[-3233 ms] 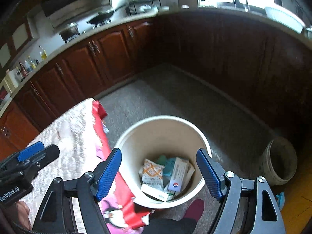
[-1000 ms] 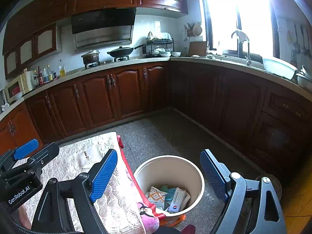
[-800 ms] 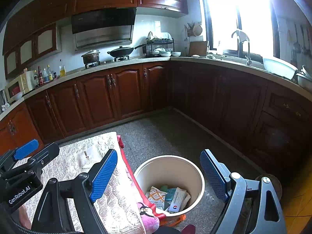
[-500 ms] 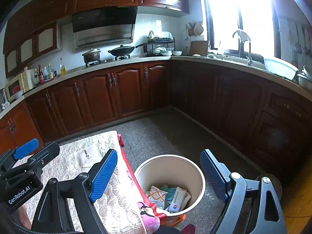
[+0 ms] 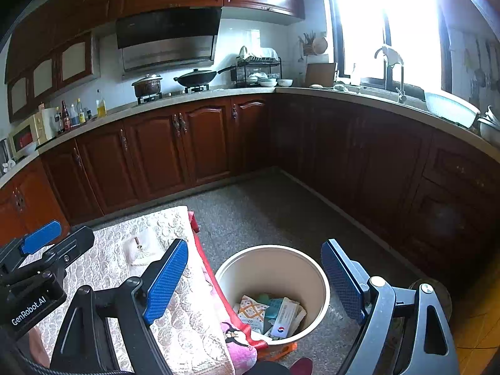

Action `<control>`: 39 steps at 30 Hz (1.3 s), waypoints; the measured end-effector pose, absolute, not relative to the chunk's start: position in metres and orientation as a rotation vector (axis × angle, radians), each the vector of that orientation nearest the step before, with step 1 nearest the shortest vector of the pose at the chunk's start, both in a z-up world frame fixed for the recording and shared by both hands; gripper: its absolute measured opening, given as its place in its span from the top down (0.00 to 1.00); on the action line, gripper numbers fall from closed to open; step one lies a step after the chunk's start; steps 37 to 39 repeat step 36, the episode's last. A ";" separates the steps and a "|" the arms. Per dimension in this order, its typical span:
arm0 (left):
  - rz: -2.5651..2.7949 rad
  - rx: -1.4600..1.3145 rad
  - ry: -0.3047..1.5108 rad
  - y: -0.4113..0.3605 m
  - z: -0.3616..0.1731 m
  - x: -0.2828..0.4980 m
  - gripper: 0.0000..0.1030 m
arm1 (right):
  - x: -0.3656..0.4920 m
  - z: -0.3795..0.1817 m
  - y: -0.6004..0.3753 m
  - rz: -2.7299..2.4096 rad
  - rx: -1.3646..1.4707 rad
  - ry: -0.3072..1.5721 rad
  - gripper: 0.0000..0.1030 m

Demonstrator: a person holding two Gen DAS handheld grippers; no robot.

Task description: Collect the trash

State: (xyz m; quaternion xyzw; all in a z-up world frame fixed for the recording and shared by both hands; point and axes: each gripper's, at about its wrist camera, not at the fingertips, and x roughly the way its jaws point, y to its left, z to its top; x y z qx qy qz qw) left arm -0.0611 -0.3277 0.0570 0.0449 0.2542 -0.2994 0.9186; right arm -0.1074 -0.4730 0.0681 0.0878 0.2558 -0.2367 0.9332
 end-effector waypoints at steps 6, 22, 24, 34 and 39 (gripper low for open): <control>-0.615 0.094 0.523 -0.327 0.057 -0.061 0.32 | -0.106 0.066 -0.474 -0.480 0.179 0.524 0.17; -0.613 0.095 0.528 -0.327 0.057 -0.059 0.32 | -0.100 0.061 -0.476 -0.471 0.177 0.536 0.17; -0.612 0.095 0.529 -0.328 0.056 -0.059 0.32 | -0.100 0.061 -0.477 -0.471 0.179 0.538 0.17; -0.614 0.092 0.540 -0.327 0.052 -0.055 0.32 | -0.098 0.060 -0.478 -0.468 0.177 0.544 0.17; -0.615 0.091 0.538 -0.327 0.052 -0.054 0.32 | -0.097 0.060 -0.478 -0.466 0.176 0.546 0.17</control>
